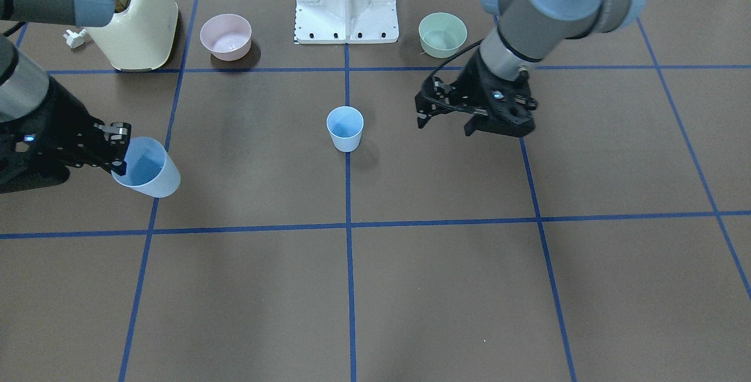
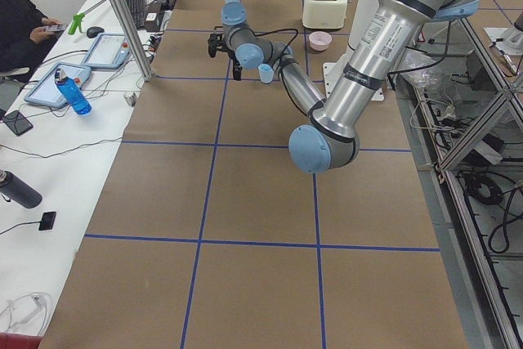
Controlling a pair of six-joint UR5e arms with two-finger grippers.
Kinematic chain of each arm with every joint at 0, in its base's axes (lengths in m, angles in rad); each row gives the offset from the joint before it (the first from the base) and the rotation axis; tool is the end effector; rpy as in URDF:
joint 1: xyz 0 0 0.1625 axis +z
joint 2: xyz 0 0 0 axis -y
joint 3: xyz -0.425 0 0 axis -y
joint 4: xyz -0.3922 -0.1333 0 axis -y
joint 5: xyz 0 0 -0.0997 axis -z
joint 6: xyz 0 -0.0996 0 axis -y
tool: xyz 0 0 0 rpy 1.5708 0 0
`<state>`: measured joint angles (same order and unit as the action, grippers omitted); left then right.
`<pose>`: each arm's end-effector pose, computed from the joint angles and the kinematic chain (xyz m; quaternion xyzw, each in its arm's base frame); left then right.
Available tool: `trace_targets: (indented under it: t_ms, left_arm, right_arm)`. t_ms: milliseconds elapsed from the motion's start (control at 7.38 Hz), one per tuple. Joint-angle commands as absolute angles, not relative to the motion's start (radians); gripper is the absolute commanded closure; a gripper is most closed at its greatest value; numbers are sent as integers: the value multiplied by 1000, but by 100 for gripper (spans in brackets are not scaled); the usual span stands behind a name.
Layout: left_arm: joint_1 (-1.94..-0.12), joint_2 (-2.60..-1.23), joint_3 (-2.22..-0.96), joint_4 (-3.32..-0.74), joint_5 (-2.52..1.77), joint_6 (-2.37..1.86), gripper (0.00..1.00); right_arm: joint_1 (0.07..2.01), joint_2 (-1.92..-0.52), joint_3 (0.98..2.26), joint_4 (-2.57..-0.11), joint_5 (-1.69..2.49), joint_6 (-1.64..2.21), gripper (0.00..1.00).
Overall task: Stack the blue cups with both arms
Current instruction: 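Carry the held cup with the right gripper above the centered cup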
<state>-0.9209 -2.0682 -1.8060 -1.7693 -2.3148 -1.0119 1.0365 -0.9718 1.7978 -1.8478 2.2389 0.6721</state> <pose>0.3183 -0.5276 0.2375 0.0421 0.5278 0.0107 0.8482 -0.2599 -0.5798 0.2398 0.0319 -0.4052 -0.0261 0.9133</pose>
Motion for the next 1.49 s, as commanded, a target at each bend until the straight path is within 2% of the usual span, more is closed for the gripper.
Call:
trace_targets:
  t_ms: [0, 271, 678, 1356]
  left_arm:
    - [-1113, -1950, -1796, -1769, -2422, -748, 3]
    - [-1236, -1870, -1761, -1763, -2434, -532, 3]
    - [-1345, -1832, -1674, -1761, -2430, -280, 3]
    - [-1361, -1829, -1672, -1761, -2428, -275, 3]
  right_arm:
    - [945, -879, 1792, -1850, 2166, 835, 100]
    - [861, -794, 1775, -1851, 2102, 964, 100]
    - [743, -730, 1763, -1850, 2004, 1112, 100]
    - [591, -713, 1755, -1847, 1884, 1216, 100]
